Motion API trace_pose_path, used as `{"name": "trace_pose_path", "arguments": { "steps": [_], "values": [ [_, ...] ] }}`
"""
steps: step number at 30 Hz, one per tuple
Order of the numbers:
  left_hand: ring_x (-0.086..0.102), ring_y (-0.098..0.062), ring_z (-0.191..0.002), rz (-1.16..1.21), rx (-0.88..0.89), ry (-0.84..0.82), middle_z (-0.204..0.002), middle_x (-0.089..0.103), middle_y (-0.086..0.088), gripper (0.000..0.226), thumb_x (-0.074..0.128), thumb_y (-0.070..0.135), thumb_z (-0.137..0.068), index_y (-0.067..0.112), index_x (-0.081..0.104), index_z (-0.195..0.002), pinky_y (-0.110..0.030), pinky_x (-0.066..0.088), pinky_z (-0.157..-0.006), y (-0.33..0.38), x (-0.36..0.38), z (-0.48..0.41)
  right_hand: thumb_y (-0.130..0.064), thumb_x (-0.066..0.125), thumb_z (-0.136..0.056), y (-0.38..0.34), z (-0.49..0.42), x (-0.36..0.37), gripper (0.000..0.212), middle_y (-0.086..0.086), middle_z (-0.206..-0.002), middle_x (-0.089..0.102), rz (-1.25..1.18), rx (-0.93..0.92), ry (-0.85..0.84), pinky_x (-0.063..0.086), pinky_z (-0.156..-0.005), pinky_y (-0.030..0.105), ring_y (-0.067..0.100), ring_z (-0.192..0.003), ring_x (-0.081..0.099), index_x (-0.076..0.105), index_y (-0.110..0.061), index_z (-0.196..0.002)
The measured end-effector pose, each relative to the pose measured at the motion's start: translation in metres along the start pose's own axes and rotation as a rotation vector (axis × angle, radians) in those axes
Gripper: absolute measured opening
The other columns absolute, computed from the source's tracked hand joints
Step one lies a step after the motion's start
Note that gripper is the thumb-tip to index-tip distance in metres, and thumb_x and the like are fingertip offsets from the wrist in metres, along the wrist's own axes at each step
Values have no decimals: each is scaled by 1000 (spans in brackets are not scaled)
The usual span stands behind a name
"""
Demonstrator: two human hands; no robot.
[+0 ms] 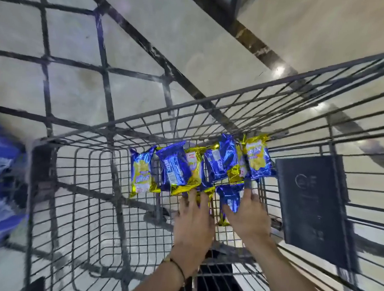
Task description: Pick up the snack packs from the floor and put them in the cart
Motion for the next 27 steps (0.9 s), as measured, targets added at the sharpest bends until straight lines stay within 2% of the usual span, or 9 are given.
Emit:
{"name": "trace_pose_path", "arguments": {
  "steps": [2,7,10,15,18,22,27],
  "values": [
    [28,-37,-141,-11,34,1,-158,16,-6,63,56,34,-95,21,22,-147,-53,46,-102,0,-20,14,-55,53,-89,-5,14,-17,73,8,-137,46,32,-29,-3,49,-92,44,31,-124,49,27,-15,-145],
    [27,-37,-141,-109,63,36,-156,24,-9,60,53,29,-96,19,26,-149,-53,35,-111,0,-87,47,-46,46,-93,-23,61,-77,57,10,-138,46,143,-172,63,47,-92,41,29,-129,44,37,-16,-140],
    [29,-37,-141,-128,80,78,-155,30,-10,55,52,34,-97,19,31,-145,-54,31,-113,-2,-134,68,-43,42,-96,-40,98,-119,47,9,-129,48,189,-305,100,46,-90,39,29,-121,48,42,-14,-133],
    [33,-39,-136,-172,182,151,-149,37,-15,56,54,30,-95,13,37,-145,-53,31,-111,1,-218,122,-40,44,-95,-72,170,-198,49,12,-124,55,305,-431,239,50,-87,44,32,-114,50,45,-13,-136],
    [37,-38,-131,-179,248,254,-146,39,-14,50,51,26,-93,13,41,-141,-50,34,-106,5,-270,157,-38,48,-94,-97,217,-243,41,12,-117,57,357,-521,390,51,-82,45,33,-109,51,51,-13,-126],
    [40,-35,-127,-208,247,406,-141,44,-12,47,49,27,-92,16,44,-137,-49,37,-103,3,-335,201,-34,56,-90,-132,283,-297,34,10,-102,62,332,-629,550,52,-74,45,32,-97,55,57,-12,-115],
    [47,-33,-118,-231,227,648,-133,49,-8,42,52,29,-90,19,49,-130,-47,40,-94,-14,-402,267,-35,53,-91,-166,351,-338,35,8,-108,59,322,-742,670,51,-78,44,31,-102,53,56,-14,-118]
  ]
}}
Point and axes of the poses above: each hand's wrist, its own z-axis away from the middle knuckle, its own x-axis out of the palm, y = z × x, the point moved 7 cm from there along -z, towards the middle knuckle
